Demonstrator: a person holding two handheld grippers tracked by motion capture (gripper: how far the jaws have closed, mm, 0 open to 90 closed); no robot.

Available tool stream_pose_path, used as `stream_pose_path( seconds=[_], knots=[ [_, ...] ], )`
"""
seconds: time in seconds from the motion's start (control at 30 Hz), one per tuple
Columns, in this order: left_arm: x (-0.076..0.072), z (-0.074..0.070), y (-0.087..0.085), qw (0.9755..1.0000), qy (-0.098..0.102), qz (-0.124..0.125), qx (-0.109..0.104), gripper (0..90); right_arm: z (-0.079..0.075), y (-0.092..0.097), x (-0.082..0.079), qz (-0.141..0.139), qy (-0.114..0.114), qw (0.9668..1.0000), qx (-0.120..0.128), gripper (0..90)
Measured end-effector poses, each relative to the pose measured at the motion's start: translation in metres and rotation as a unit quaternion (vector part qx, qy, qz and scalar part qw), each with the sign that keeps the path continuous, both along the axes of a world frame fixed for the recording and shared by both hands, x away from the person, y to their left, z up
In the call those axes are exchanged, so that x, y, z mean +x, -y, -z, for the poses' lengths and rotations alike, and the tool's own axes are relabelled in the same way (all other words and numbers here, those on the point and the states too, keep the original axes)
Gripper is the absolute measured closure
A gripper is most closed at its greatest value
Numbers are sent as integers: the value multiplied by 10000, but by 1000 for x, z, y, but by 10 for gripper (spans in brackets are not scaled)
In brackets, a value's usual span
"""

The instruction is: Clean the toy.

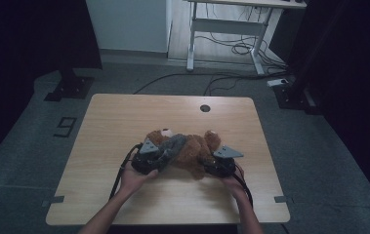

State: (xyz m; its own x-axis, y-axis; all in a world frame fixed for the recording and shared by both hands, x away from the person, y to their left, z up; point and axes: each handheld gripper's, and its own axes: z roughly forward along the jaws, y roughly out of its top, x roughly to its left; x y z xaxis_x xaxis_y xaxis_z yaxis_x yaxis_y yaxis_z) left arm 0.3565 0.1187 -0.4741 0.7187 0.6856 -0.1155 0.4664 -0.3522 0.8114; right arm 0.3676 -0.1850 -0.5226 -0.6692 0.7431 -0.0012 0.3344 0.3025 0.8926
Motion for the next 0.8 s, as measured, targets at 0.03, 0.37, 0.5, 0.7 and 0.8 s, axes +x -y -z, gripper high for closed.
stream_pose_path(
  seconds=[0.03,0.37,0.5,0.7,0.8],
  knots=[
    [-2,-6,-1,10000,68,4,-55,813,1,1,-3,-6,55,10000,9,500],
    [39,-65,41,9994,331,9,52,805,6,12,-15,-128,185,9997,48,520],
    [54,-37,54,9994,-215,8,287,806,6,15,-16,-113,156,9997,169,521],
    [35,-16,39,9999,-124,18,102,808,4,28,-15,-106,-107,9959,895,477],
    [22,-10,28,9999,-136,49,-14,808,-5,31,-19,-103,-47,9956,929,346]
  ],
)
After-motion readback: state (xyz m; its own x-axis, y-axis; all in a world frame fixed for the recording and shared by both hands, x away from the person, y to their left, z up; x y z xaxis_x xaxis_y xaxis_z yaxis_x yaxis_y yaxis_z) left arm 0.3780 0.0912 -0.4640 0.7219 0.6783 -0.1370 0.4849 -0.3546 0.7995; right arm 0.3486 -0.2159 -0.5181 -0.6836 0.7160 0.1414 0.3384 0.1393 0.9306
